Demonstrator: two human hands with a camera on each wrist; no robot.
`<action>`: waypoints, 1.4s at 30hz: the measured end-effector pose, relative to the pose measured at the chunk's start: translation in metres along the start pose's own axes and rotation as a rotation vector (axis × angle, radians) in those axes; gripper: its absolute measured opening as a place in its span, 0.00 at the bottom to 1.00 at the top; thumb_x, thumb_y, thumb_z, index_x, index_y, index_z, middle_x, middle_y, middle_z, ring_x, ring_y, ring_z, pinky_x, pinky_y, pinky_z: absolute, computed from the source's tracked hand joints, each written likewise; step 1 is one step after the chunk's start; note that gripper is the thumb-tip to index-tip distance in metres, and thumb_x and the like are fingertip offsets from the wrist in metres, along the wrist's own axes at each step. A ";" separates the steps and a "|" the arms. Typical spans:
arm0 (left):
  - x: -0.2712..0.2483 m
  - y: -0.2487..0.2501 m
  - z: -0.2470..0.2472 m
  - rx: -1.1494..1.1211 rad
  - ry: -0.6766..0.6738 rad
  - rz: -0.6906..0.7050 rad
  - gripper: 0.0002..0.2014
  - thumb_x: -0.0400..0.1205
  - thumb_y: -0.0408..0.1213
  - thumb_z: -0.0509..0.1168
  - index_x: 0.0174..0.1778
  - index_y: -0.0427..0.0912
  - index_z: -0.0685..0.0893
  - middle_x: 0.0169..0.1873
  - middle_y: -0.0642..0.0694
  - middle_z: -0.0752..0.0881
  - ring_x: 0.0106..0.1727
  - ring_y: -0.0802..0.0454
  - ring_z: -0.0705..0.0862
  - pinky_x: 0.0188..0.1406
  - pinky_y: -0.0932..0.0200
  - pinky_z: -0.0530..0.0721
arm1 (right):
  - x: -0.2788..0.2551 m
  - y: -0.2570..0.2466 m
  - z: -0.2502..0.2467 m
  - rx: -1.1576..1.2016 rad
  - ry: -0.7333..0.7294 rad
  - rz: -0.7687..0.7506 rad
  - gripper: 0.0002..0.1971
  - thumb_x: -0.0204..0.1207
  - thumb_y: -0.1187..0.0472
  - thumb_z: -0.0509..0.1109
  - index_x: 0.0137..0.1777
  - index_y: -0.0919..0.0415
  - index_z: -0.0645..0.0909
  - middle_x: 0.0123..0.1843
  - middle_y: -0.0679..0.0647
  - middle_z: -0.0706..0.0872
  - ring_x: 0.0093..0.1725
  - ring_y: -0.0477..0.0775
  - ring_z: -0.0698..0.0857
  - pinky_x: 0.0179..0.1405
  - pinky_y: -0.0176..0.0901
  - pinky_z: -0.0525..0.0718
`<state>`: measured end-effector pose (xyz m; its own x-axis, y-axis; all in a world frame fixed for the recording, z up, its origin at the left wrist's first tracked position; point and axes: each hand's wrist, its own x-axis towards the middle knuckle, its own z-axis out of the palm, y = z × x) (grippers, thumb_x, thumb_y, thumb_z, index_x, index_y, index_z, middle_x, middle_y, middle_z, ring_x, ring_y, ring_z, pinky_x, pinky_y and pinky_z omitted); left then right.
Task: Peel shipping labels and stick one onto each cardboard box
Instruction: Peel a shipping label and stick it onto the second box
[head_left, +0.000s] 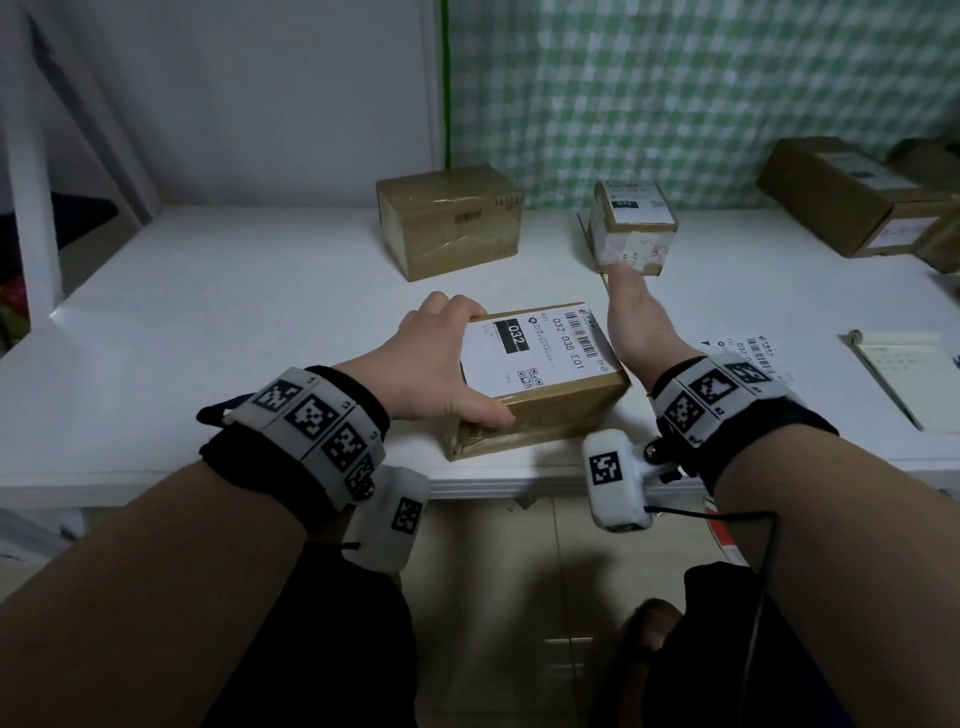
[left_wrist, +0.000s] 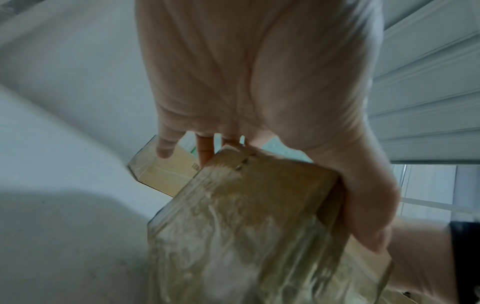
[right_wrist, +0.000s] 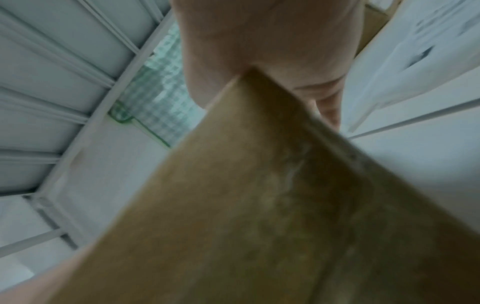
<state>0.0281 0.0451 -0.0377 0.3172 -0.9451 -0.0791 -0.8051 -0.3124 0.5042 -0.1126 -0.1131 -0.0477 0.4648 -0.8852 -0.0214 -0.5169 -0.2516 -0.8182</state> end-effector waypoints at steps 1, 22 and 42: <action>-0.001 0.001 0.000 0.008 0.007 0.007 0.53 0.56 0.55 0.82 0.74 0.47 0.63 0.63 0.48 0.67 0.68 0.48 0.67 0.71 0.49 0.70 | -0.001 -0.005 0.000 -0.055 0.062 -0.092 0.22 0.86 0.52 0.40 0.64 0.62 0.71 0.72 0.63 0.74 0.68 0.63 0.74 0.66 0.52 0.66; -0.022 0.012 0.010 0.088 0.161 0.161 0.53 0.55 0.53 0.83 0.73 0.42 0.66 0.62 0.46 0.68 0.65 0.48 0.66 0.63 0.62 0.63 | -0.008 -0.017 0.015 -0.246 -0.008 -0.305 0.24 0.85 0.47 0.48 0.79 0.52 0.65 0.78 0.62 0.69 0.80 0.59 0.62 0.79 0.55 0.59; -0.009 0.023 -0.009 0.305 0.006 0.067 0.59 0.57 0.54 0.82 0.80 0.49 0.56 0.77 0.48 0.64 0.76 0.44 0.63 0.76 0.38 0.61 | -0.037 0.015 -0.002 0.027 0.025 -0.269 0.16 0.85 0.55 0.50 0.53 0.58 0.79 0.46 0.51 0.82 0.49 0.53 0.79 0.47 0.44 0.71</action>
<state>0.0110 0.0477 -0.0177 0.2603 -0.9643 -0.0491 -0.9374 -0.2646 0.2266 -0.1390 -0.0850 -0.0579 0.5644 -0.7976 0.2128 -0.3576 -0.4685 -0.8079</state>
